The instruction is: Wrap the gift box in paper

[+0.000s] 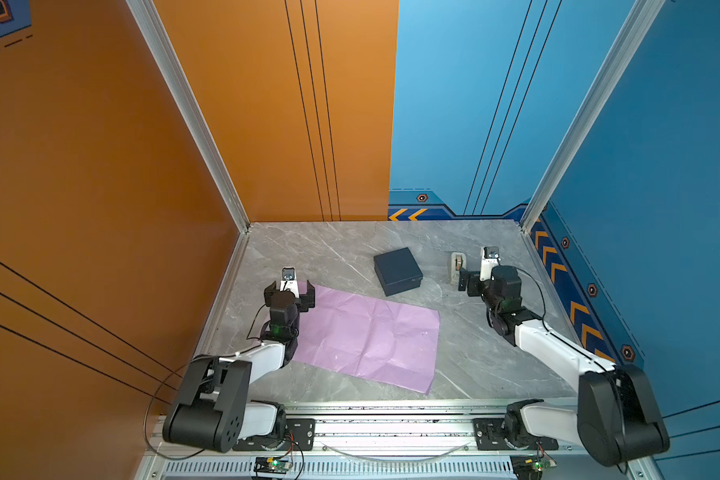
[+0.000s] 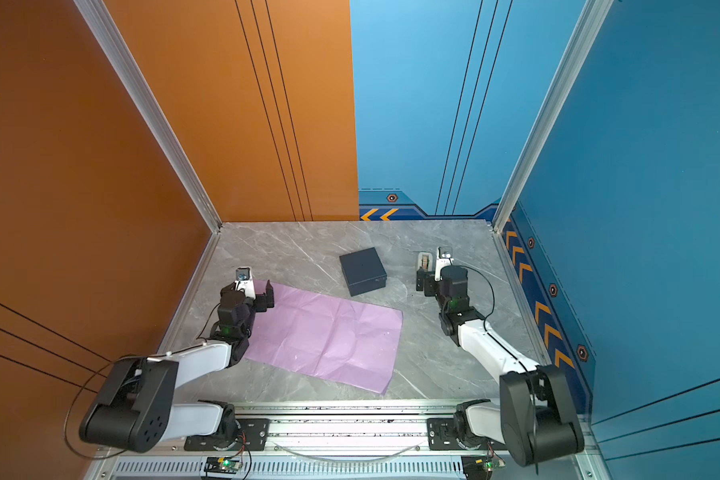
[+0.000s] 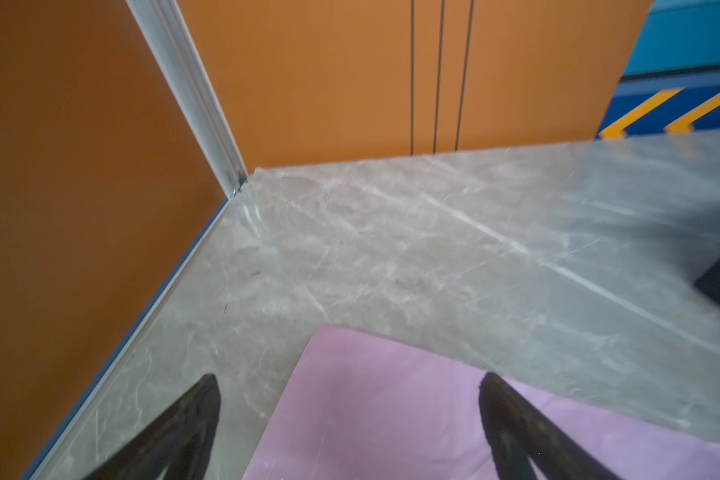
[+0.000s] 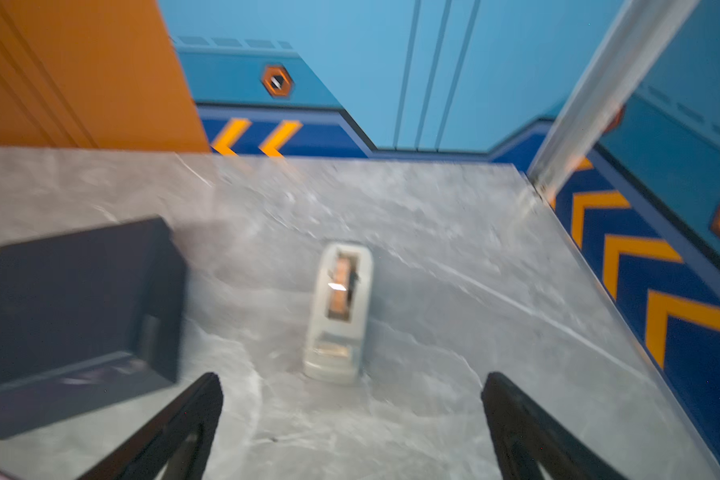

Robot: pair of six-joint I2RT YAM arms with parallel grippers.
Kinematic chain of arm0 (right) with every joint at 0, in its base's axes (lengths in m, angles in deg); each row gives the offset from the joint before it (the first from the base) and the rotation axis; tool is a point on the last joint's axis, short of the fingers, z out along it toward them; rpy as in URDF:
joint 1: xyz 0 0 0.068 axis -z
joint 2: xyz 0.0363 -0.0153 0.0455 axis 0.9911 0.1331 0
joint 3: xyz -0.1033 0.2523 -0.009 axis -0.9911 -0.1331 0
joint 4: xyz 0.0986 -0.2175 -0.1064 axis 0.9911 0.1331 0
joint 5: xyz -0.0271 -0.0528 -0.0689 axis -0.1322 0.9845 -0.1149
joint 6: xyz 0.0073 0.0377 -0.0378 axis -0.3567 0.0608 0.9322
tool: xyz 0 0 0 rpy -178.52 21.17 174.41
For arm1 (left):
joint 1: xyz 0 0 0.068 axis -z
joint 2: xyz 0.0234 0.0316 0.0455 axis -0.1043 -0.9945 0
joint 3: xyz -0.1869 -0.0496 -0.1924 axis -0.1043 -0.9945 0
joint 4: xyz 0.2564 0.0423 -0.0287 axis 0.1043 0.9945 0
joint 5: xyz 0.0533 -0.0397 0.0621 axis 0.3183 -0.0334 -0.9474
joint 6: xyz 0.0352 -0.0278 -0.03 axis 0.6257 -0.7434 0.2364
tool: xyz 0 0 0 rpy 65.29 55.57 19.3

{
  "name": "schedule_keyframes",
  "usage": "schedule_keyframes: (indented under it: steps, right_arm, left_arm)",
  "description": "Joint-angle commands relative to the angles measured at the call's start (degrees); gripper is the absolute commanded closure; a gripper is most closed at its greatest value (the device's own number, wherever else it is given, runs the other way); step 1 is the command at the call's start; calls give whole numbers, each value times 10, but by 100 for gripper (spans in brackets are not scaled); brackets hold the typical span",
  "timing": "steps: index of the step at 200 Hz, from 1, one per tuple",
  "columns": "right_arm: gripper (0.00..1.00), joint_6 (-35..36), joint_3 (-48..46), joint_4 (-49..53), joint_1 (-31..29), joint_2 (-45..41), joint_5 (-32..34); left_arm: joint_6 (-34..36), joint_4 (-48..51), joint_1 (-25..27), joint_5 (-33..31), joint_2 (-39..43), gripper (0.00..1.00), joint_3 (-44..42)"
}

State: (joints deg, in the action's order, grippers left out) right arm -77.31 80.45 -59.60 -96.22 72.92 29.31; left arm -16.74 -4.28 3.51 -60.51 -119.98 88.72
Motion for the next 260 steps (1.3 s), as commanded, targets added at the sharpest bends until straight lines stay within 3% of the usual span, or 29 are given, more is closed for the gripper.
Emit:
schedule_keyframes:
  steps: [1, 25, 61, 92, 121, 139, 175, 260]
  right_arm:
    - [0, -29, 47, 200, -64, -33, 41]
    - [0, -87, 114, 318, -140, -34, 44]
    - [0, -196, 158, 414, -275, 6, 34]
    - [0, -312, 168, 437, -402, 55, 31]
    - [2, -389, 183, 441, -479, 94, 11]
    - [4, -436, 182, 435, -507, 113, -13]
    - [23, -509, 162, 367, -541, 170, -124]
    - [24, -517, 167, 386, -577, 238, -189]
  left_arm:
    - [-39, 116, 9, -1, 60, 2, 50]
    - [-124, 276, 14, 26, 102, 2, 114]
    - [-200, 452, 27, 62, 122, 2, 169]
    - [-245, 529, 31, 94, 131, 2, 178]
    - [-264, 575, 32, 109, 129, 2, 183]
    - [-264, 588, 30, 111, 128, 2, 184]
    - [-266, 602, 22, 121, 131, 2, 185]
    - [-276, 578, 20, 138, 124, 2, 168]
